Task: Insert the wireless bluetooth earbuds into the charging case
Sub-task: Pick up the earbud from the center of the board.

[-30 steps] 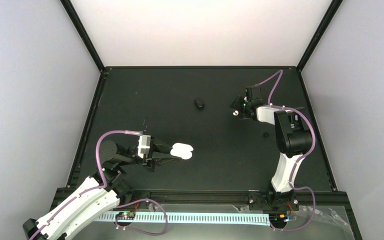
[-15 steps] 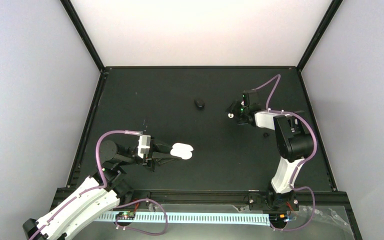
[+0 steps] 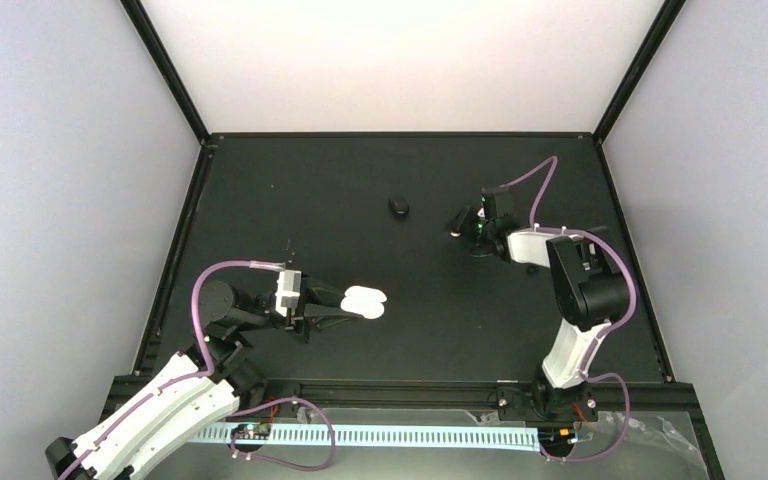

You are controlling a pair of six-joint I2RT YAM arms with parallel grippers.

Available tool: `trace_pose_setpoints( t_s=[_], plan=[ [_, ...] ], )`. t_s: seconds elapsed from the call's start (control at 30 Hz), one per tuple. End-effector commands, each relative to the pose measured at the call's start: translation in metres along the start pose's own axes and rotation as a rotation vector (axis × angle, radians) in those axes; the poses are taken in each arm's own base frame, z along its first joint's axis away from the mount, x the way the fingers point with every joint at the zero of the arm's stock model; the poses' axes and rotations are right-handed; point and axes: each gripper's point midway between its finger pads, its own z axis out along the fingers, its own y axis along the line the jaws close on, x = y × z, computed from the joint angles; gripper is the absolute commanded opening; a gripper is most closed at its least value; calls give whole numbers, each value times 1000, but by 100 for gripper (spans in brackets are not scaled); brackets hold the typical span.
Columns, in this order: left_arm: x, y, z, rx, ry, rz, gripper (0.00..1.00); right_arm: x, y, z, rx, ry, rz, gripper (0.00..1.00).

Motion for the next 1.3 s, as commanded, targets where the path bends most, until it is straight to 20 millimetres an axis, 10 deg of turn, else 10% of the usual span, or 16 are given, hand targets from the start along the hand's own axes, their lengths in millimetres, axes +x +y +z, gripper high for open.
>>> trace_pose_setpoints(
  t_s=[0.0, 0.53, 1.27],
  plan=[
    [-7, -5, -1, 12, -18, 22, 2, 6, 3, -14, 7, 18, -7, 51],
    [-8, -7, -1, 21, -21, 15, 2, 2, 47, -11, 73, 97, -350, 52],
    [-5, -4, 0, 11, -14, 14, 2, -1, 26, 17, 189, 121, -432, 47]
  ],
)
